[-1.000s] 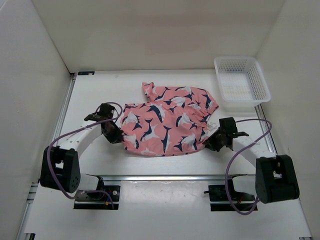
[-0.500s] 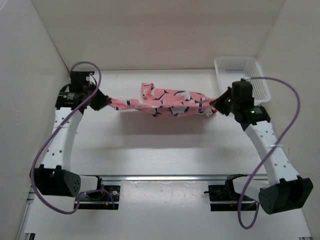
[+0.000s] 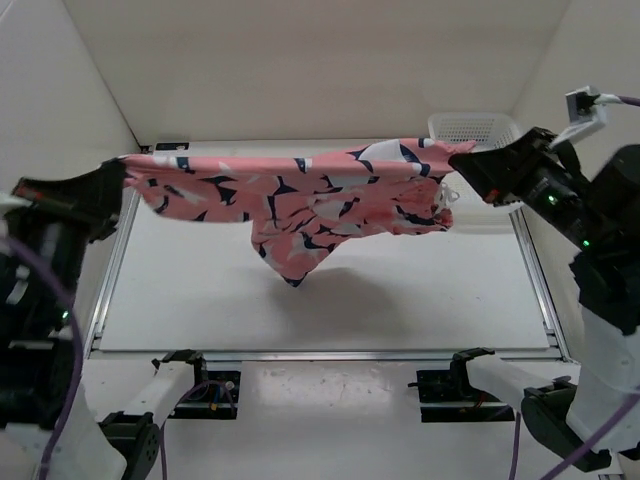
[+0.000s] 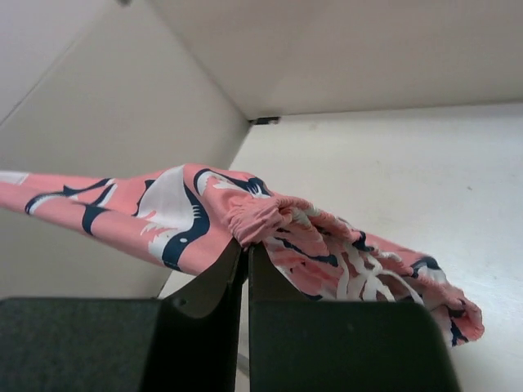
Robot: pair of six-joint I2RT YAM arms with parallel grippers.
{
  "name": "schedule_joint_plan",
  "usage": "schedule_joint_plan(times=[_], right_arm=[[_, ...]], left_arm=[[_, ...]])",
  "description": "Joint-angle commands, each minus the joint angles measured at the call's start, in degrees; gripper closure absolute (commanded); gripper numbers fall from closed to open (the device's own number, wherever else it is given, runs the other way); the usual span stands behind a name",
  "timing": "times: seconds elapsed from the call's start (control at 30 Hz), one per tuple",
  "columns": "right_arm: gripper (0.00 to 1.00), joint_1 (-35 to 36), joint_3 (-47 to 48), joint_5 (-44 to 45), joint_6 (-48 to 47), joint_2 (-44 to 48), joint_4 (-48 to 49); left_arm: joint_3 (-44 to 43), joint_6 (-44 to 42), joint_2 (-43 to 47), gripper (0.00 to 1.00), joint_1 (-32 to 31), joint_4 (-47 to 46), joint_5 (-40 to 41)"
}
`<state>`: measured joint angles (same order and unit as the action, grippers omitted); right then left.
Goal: Fold and stack the shorts
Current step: Flatten the shorts out, then fold the shorts
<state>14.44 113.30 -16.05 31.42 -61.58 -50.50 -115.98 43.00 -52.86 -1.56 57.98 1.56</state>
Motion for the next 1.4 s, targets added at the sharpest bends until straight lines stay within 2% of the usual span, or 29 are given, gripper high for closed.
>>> schedule_joint_plan(times=[0.0, 0.2, 0.3, 0.37, 0.47, 0.6, 0.63, 0.7, 0.73, 0.8, 0.83, 0.93, 1.07, 1.2, 1.37], right_arm=[[1.0, -0.64, 5.79, -3.89, -5.67, 2.69, -5.48], [1.0, -0.64, 6.34, -5.58, -2.86, 5.5, -8.29], [1.0, -0.64, 1.07, -1.9, -0.31, 6.21, -8.3], [1.0, -0.64, -2.71, 4.52, 0.22, 6.21, -8.83], [1.0, -0.64, -11.23, 10.67, 0.22, 3.94, -7.25], [1.0, -0.64, -22.4, 15.87, 0.22, -2.21, -1.28], [1.0, -1.16, -24.24, 17.01, 0.22, -3.88, 0.12], [1.0, -1.87, -27.5, 18.77, 0.22, -10.11, 4.17], [1.0, -2.39, -27.51, 20.0, 0.22, -12.57, 5.31], [1.0, -2.4, -27.51, 24.2, -0.48, -20.57, 7.95], [1.0, -3.0, -26.21, 24.23, -0.48, -26.25, 8.74], [1.0, -3.01, -19.81, 25.63, -0.48, -36.63, 9.45], [1.0, -3.01, -10.33, 25.02, 0.05, -46.24, 8.93], [1.0, -4.06, -1.17, 23.1, 0.84, -54.58, 8.93], [1.0, -4.59, 7.19, 19.92, 1.45, -59.79, 7.79]], left_arm=[[-7.38, -3.8, -0.66, 0.9, 0.69, 2.41, 12.4], [-15.06, -5.74, -1.19, 0.9, -1.68, 3.28, 16.1], [-12.61, -6.44, -2.59, 0.9, -1.69, 1.1, 15.49], [-7.52, -6.97, -4.26, 0.9, -1.69, -0.4, 15.49], [-2.06, -8.28, -10.14, 0.9, -1.69, -2.69, 13.65], [1.37, -8.29, -21.56, 0.9, -0.9, -4.89, 9.62], [1.9, -8.29, -26.8, 0.9, -0.12, -5.76, 8.73], [1.38, -8.29, -32.63, 0.9, 0.77, -6.3, 7.06], [0.77, -8.29, -38.83, 0.9, 1.55, -6.3, 7.05], [-3.01, -8.29, -45.02, 0.9, 2.18, -6.3, 5.3], [-4.59, -7.68, -51.05, 0.9, 2.79, -6.3, 4.6], [-12.58, -7.67, -61.0, 0.9, 4.19, -6.3, 1.78], [-24.26, -8.2, -69.28, 0.9, 5.51, -5.77, 0.11], [-31.31, -8.81, -73.87, 0.9, 6.74, -5.77, -0.51], [-35.01, -12.5, -75.9, 0.9, 7.36, -5.77, -6.38]])
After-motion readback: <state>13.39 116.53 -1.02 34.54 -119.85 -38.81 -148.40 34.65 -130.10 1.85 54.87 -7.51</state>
